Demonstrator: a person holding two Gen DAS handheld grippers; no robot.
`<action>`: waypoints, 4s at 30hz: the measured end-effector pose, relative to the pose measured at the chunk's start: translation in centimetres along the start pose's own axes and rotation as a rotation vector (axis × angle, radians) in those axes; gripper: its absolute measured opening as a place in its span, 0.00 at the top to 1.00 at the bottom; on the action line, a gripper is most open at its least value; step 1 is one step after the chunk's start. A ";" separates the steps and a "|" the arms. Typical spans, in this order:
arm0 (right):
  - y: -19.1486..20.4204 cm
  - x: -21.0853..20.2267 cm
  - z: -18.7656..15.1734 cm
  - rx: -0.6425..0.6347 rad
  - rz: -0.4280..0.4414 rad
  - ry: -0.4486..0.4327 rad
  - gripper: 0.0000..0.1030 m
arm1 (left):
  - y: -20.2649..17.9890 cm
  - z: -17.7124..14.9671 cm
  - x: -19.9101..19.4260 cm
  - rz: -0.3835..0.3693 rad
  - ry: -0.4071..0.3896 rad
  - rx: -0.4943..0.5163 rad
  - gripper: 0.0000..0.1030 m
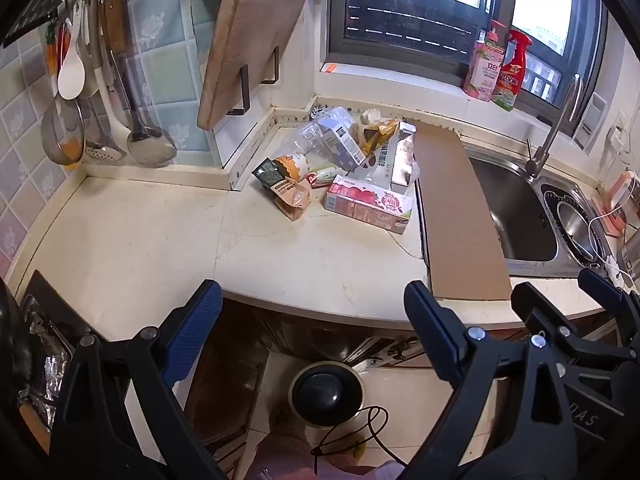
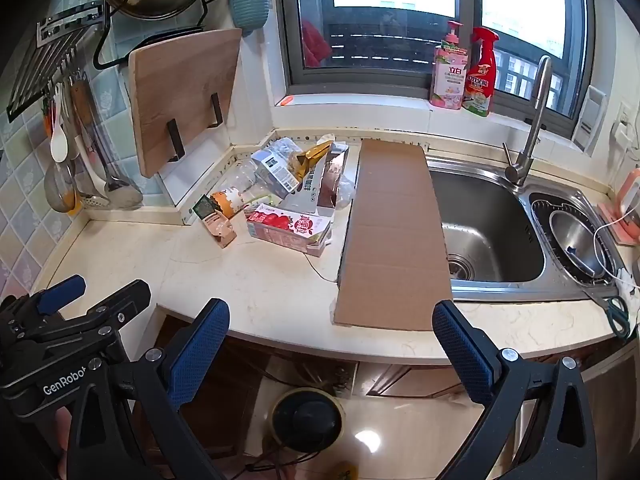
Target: Collect trash
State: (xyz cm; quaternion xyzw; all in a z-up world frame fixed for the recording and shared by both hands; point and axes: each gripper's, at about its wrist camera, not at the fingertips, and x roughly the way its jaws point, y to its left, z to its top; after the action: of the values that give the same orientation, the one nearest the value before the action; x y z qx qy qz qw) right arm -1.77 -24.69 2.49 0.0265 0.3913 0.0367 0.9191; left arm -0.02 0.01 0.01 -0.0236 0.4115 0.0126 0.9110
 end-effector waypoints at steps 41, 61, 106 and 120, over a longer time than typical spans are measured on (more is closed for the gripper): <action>-1.1 -0.2 -1.2 0.004 -0.016 0.007 0.01 | -1.8 -1.1 0.5 -0.029 0.045 0.030 0.22; -0.7 0.1 -1.2 -0.001 -0.003 0.014 0.01 | -2.0 -1.4 0.2 -0.005 0.045 0.024 0.22; 1.8 11.4 8.1 -0.103 0.153 0.070 0.01 | 4.1 6.7 10.0 0.028 0.167 -0.040 0.22; 5.9 26.9 13.2 -0.369 0.225 0.124 0.02 | 9.4 9.6 21.3 -0.035 0.267 -0.154 0.22</action>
State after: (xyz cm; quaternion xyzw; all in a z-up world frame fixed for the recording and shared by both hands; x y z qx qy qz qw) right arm 26.10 -16.68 -7.20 -0.1010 0.4281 0.2114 0.8728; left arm 20.84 10.03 -9.93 -0.1023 0.5261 0.0248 0.8439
